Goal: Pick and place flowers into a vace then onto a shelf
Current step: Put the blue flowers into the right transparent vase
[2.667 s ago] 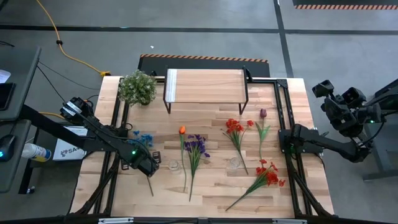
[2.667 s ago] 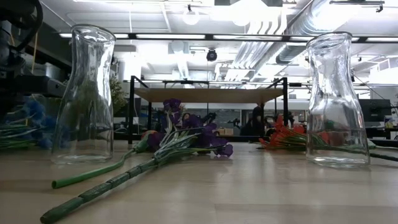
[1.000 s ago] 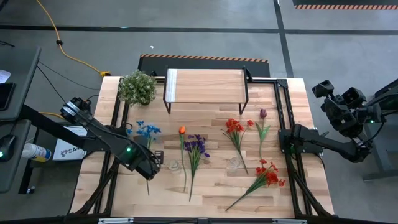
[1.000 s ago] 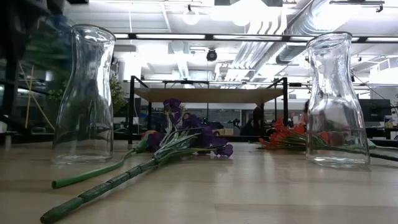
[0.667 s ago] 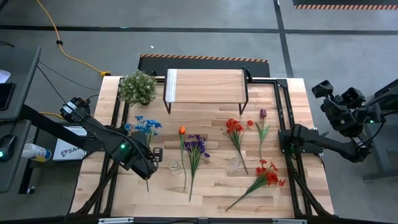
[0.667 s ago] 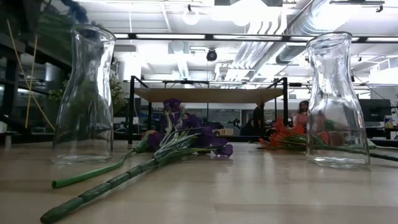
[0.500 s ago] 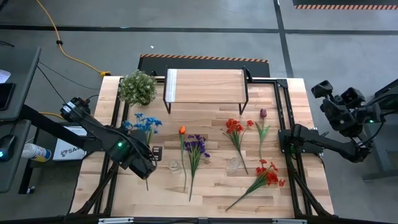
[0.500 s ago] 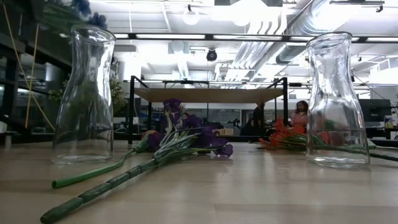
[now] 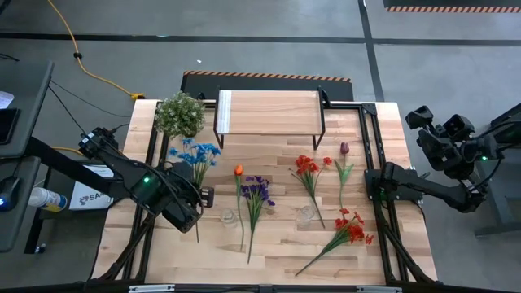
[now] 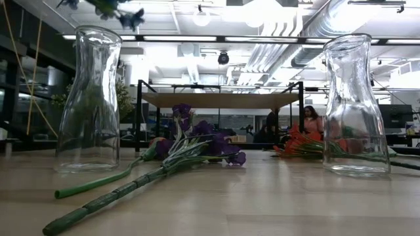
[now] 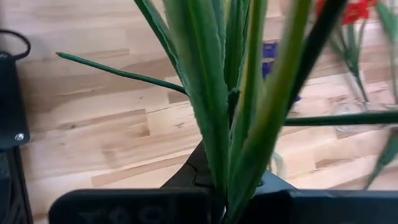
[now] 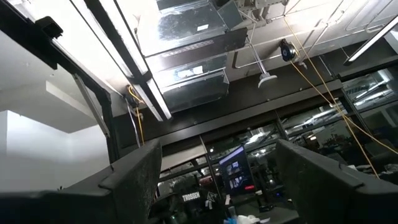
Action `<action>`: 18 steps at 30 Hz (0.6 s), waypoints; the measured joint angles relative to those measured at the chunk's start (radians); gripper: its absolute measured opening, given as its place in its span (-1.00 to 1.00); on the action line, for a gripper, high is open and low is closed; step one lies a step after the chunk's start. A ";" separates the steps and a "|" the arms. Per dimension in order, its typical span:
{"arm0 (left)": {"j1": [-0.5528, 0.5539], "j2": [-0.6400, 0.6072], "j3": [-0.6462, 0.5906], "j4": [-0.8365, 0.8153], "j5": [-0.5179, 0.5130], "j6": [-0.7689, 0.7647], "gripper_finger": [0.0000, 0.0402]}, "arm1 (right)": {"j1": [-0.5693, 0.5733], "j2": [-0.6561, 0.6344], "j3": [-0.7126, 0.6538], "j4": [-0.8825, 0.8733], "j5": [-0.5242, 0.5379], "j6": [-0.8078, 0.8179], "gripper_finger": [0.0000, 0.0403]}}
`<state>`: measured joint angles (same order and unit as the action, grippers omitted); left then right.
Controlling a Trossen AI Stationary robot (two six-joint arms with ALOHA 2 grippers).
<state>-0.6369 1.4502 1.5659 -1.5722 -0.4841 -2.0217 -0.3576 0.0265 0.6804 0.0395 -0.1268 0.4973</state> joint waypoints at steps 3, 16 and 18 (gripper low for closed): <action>0.000 0.000 0.015 0.001 -0.024 0.021 -0.80 | 0.000 0.000 0.000 -0.001 0.000 0.000 0.50; 0.002 0.000 0.110 0.000 -0.137 0.131 -0.80 | 0.000 0.000 -0.004 -0.142 0.005 0.046 0.50; 0.002 0.000 0.128 0.001 -0.160 0.154 -0.80 | 0.000 0.000 -0.010 -0.156 0.005 0.061 0.50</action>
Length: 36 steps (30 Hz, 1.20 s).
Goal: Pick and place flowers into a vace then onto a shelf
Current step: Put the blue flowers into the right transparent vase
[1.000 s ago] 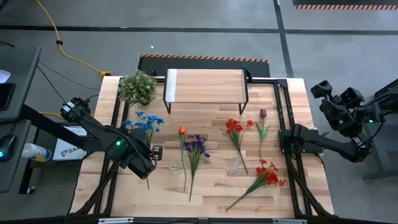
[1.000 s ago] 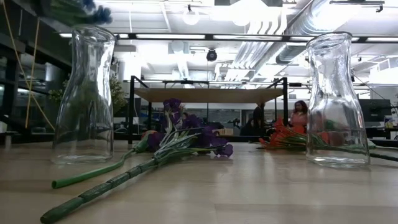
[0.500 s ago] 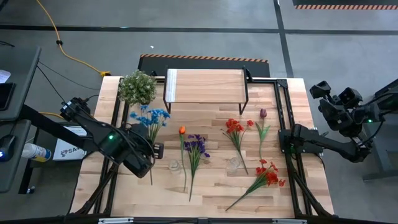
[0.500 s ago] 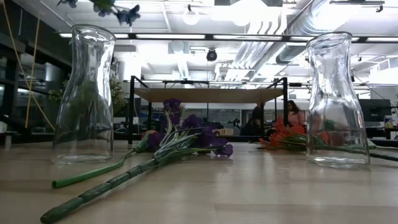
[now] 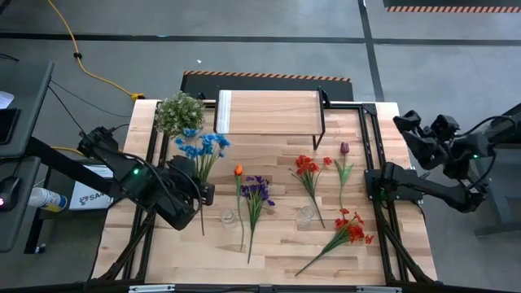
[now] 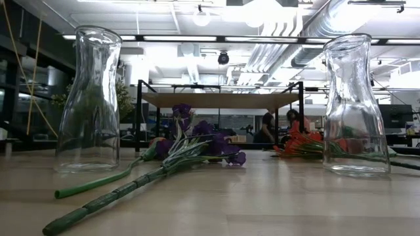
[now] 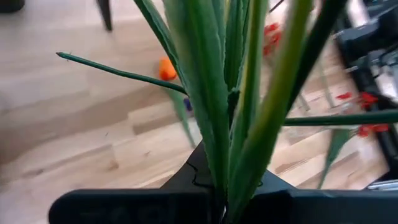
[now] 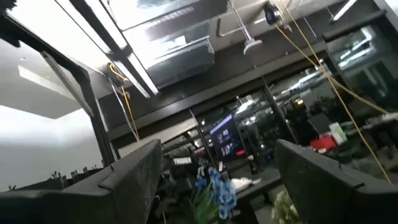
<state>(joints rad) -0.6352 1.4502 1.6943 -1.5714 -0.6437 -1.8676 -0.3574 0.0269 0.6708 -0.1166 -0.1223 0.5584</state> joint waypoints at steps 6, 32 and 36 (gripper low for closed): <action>0.000 0.000 0.046 0.001 -0.083 0.078 -0.80 | 0.000 0.000 0.000 -0.060 0.000 0.040 0.50; 0.000 0.000 0.061 0.072 -0.290 0.215 -0.80 | 0.001 0.318 0.000 0.079 -0.184 0.066 0.50; 0.000 0.000 0.061 0.096 -0.316 0.249 -0.80 | 0.001 0.392 0.000 0.124 -0.220 0.065 0.50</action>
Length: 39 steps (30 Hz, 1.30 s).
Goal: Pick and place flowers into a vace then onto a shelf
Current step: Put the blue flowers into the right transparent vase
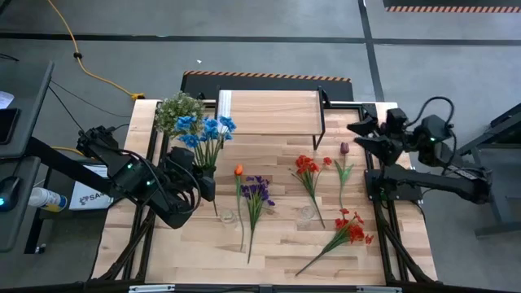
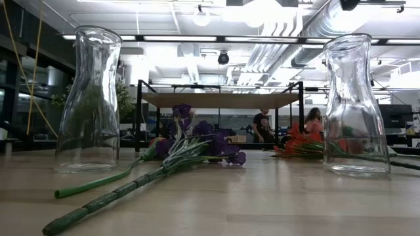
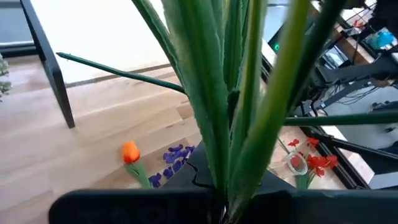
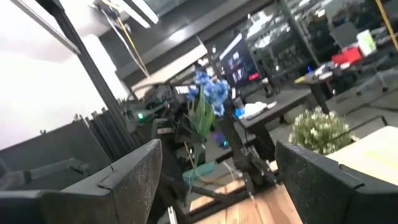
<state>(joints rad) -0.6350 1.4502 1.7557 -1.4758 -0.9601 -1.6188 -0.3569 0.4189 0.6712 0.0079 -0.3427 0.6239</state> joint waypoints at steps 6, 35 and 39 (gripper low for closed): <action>0.000 0.000 0.000 0.013 -0.040 0.029 -0.80 | 0.043 0.098 0.000 0.028 -0.007 -0.005 0.50; 0.000 0.000 0.000 0.252 -0.127 0.328 -0.80 | 0.478 0.635 0.001 0.647 0.275 -0.111 0.50; 0.001 0.000 0.000 0.295 -0.129 0.379 -0.80 | 0.495 0.676 0.001 0.701 0.290 -0.109 0.50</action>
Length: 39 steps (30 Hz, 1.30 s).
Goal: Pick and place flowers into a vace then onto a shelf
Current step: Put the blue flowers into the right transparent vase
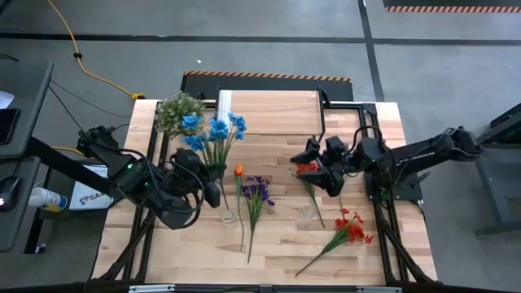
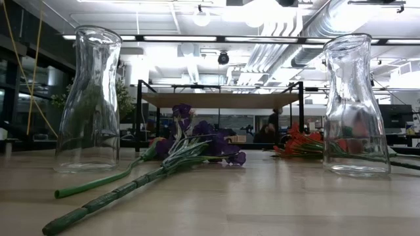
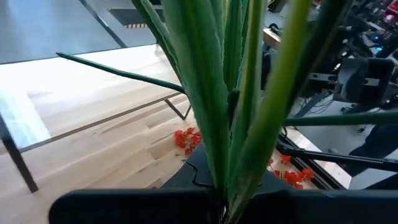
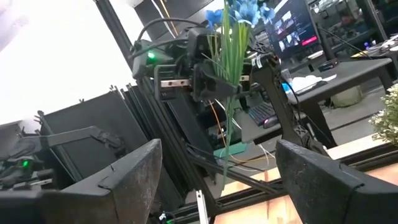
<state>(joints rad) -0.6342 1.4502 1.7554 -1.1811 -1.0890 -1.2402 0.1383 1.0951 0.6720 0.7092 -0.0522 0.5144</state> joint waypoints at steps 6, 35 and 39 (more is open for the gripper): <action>0.000 0.000 0.000 0.095 -0.008 0.091 -0.80 | 0.031 0.049 0.007 0.067 0.021 0.000 0.50; 0.098 0.060 -0.001 0.440 0.061 0.474 -0.80 | 0.095 0.395 0.604 -0.487 0.019 -0.212 0.50; 0.098 0.060 -0.001 0.450 0.057 0.477 -0.80 | 0.095 0.395 0.605 -0.485 0.066 -0.229 0.50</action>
<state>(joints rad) -0.5365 1.5097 1.7544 -0.7314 -1.0316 -0.7631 0.2329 1.4902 1.2766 0.2246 0.0140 0.2856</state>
